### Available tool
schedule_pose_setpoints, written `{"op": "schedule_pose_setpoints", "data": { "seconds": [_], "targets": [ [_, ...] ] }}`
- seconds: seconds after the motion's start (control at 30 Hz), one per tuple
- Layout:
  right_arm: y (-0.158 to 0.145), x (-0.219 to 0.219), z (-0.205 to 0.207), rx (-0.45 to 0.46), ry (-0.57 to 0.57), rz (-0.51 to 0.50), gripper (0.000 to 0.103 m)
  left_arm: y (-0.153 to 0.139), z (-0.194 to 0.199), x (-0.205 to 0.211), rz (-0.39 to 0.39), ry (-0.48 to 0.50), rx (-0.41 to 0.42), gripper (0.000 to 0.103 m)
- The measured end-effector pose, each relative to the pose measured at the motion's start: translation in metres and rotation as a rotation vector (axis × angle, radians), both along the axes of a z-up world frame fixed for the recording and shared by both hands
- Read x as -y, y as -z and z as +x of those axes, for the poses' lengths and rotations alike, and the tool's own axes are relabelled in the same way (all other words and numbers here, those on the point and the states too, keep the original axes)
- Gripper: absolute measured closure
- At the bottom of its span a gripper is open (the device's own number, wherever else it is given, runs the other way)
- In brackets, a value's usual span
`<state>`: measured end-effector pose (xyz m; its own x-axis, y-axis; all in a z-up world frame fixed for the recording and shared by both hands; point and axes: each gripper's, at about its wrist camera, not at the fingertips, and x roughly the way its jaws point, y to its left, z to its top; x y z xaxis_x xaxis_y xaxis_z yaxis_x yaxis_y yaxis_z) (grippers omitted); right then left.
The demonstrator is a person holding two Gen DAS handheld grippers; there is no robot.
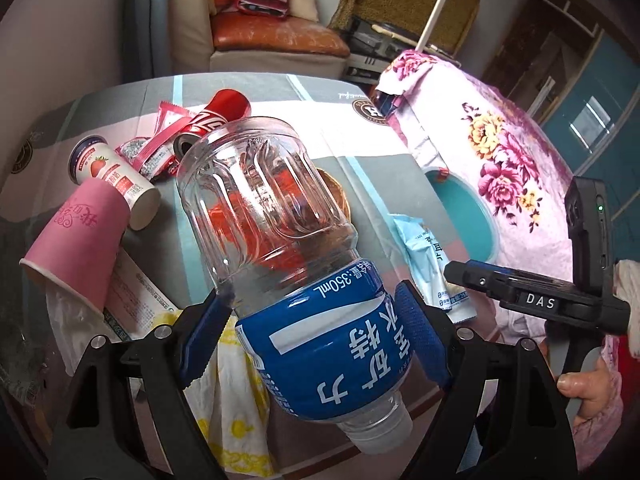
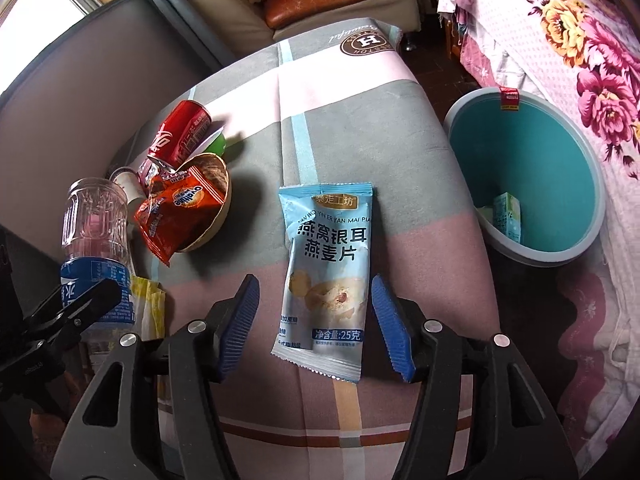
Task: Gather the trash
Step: 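Carry the wrapper and bottle over the teal bin and release both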
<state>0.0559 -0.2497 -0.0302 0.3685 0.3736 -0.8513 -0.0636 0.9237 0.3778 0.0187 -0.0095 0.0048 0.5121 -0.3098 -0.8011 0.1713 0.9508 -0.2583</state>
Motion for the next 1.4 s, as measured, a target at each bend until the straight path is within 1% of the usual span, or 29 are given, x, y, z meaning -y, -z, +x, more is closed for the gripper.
{"op": "schedule_pose_setpoints", "data": {
  "seconds": [0.1,0.23,0.27,0.3,0.33,0.4,0.43,0.47,0.6,0.73,0.87,1.0,1.17,1.3,1.4],
  "targets": [
    [0.01,-0.004,0.01,-0.022,0.001,-0.016,0.047,-0.006,0.006,-0.003,0.001,0.001,0.019,0.02],
    [0.024,-0.009,0.02,-0.053,0.007,-0.027,0.047,-0.003,0.015,-0.005,0.003,0.001,0.013,0.02],
    [0.025,-0.01,0.021,-0.052,0.008,-0.032,0.05,-0.001,0.018,-0.006,0.001,0.001,0.008,0.02],
    [0.026,-0.011,0.022,-0.046,0.008,-0.042,0.057,0.0,0.02,-0.006,-0.001,0.001,0.003,0.02],
    [0.026,-0.012,0.023,-0.042,0.004,-0.047,0.075,0.001,0.021,-0.006,-0.001,0.003,0.0,0.02],
    [0.026,-0.012,0.024,-0.041,-0.006,-0.033,0.081,0.001,0.024,-0.004,-0.001,0.01,-0.004,0.02],
    [0.024,-0.012,0.024,-0.034,-0.012,-0.032,0.087,0.001,0.026,-0.002,-0.002,0.016,-0.004,0.02],
    [0.022,-0.011,0.024,-0.027,-0.011,-0.03,0.089,0.001,0.028,0.001,-0.001,0.022,-0.003,0.02],
    [0.01,0.003,0.024,-0.004,0.024,0.018,0.089,-0.005,0.034,0.016,0.003,0.061,0.007,0.02],
    [-0.01,0.033,0.024,0.046,0.089,0.06,0.089,-0.01,0.041,0.044,0.024,0.118,0.017,0.02],
    [-0.026,0.074,0.025,0.094,0.171,0.078,0.089,-0.012,0.053,0.085,0.051,0.189,0.027,0.02],
    [-0.035,0.124,0.022,0.131,0.268,0.08,0.089,-0.01,0.068,0.135,0.071,0.267,0.027,0.02],
    [-0.028,0.18,0.017,0.13,0.372,0.09,0.089,0.004,0.085,0.199,0.107,0.354,0.01,0.02],
    [-0.015,0.204,0.016,0.113,0.407,0.093,0.089,0.023,0.1,0.239,0.133,0.395,-0.027,0.02],
    [-0.006,0.215,0.017,0.1,0.424,0.095,0.089,0.038,0.111,0.26,0.153,0.411,-0.055,0.02]
  ]
}}
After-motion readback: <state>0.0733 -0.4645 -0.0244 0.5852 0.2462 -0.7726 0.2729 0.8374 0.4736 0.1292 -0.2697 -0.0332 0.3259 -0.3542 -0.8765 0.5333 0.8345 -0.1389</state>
